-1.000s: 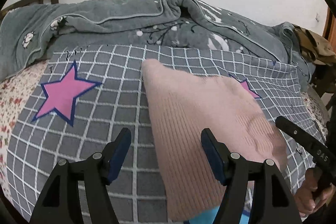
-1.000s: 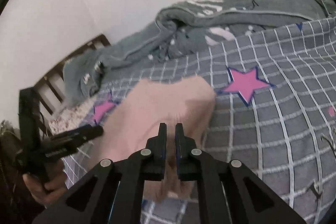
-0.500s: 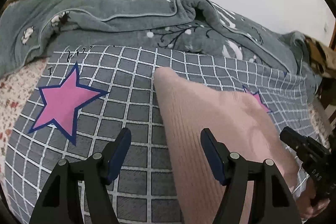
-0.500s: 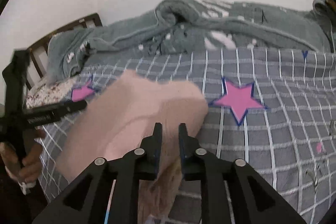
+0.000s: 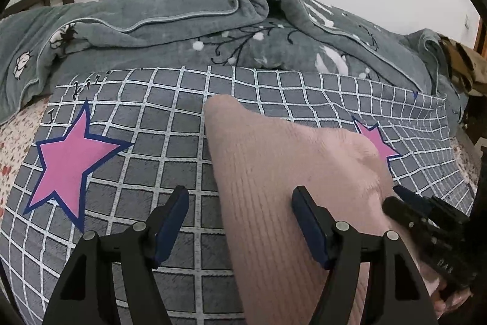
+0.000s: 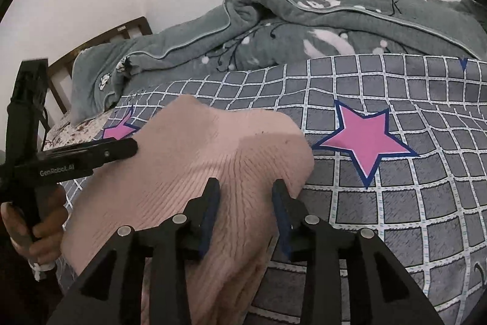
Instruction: Fold small clothes
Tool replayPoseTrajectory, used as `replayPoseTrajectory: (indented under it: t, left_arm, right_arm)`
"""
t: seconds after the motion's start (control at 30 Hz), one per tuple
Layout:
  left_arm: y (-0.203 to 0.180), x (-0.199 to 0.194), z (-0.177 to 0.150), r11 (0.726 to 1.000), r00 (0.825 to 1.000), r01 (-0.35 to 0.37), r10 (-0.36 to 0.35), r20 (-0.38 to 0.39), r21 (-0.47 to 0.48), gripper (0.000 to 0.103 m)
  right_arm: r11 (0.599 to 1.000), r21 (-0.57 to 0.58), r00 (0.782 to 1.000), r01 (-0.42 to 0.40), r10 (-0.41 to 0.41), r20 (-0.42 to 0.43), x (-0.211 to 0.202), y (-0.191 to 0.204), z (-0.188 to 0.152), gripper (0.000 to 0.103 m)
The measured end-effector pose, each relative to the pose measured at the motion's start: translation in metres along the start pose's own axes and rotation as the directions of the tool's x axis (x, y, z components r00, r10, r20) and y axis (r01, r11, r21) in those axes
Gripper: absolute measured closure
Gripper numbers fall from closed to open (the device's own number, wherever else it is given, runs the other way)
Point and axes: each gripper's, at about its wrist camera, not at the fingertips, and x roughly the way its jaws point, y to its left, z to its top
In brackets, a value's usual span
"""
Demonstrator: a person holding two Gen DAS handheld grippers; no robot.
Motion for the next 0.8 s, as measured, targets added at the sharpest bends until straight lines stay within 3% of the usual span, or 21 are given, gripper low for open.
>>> replayPoseTrajectory:
  t: [0.3, 0.8]
  left_arm:
    - [-0.006, 0.005, -0.011, 0.998, 0.998, -0.068, 0.068, -0.006, 0.013, 0.028]
    - [-0.005, 0.01, -0.03, 0.995, 0.994, -0.093, 0.094, 0.048, -0.022, 0.02]
  right_arm:
    - [0.999, -0.044, 0.999, 0.029, -0.028, 0.023, 0.0, 0.009, -0.005, 0.066]
    - [0.998, -0.06, 0.999, 0.023, -0.022, 0.024, 0.001, 0.011, -0.007, 0.063]
